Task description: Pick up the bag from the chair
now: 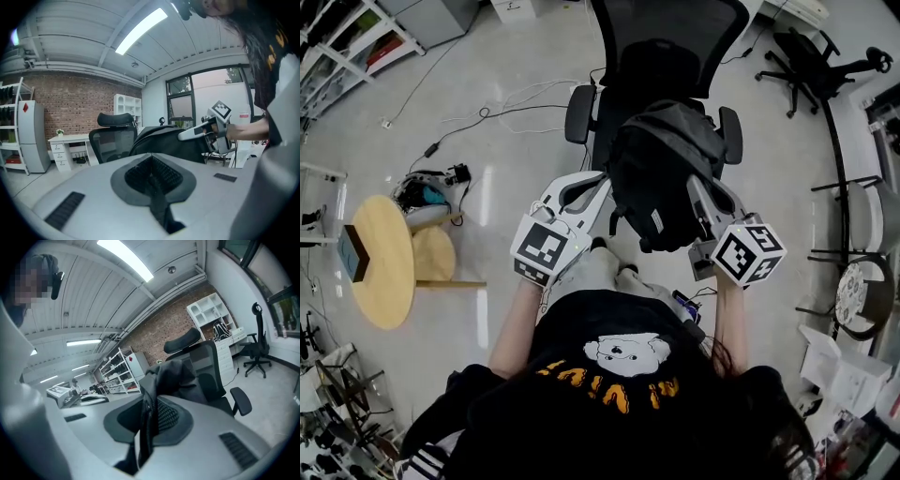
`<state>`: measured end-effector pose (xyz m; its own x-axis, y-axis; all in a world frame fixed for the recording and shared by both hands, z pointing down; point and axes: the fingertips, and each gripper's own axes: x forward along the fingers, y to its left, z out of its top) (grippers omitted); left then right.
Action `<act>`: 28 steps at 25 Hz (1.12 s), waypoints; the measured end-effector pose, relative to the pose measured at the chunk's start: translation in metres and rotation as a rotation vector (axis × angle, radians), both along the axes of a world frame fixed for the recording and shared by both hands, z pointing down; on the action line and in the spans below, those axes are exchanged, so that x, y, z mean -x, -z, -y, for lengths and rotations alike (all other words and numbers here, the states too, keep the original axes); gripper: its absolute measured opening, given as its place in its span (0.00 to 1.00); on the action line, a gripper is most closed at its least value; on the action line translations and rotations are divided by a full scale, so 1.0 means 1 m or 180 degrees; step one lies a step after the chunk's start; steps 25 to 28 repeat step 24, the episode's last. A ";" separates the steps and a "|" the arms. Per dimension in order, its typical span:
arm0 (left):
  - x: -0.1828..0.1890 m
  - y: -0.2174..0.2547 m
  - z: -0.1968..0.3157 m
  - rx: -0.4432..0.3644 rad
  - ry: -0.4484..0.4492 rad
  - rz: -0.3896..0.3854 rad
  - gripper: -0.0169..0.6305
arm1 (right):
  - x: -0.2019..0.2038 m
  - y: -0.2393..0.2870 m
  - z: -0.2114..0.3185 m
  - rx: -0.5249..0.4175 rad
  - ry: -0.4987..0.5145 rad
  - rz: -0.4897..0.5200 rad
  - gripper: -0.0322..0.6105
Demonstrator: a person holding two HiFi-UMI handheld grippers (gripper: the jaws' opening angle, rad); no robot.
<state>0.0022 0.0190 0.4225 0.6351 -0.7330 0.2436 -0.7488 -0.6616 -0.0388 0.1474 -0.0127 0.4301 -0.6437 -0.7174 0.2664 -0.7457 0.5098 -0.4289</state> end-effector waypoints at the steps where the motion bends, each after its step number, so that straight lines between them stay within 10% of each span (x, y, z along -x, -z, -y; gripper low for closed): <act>1: -0.002 0.000 -0.003 -0.0008 0.0017 -0.0004 0.04 | -0.002 -0.001 -0.003 0.0002 0.0012 0.0007 0.09; 28: -0.042 0.010 -0.055 -0.0159 0.0068 0.0008 0.04 | -0.038 -0.004 -0.041 -0.0079 0.0111 -0.0108 0.09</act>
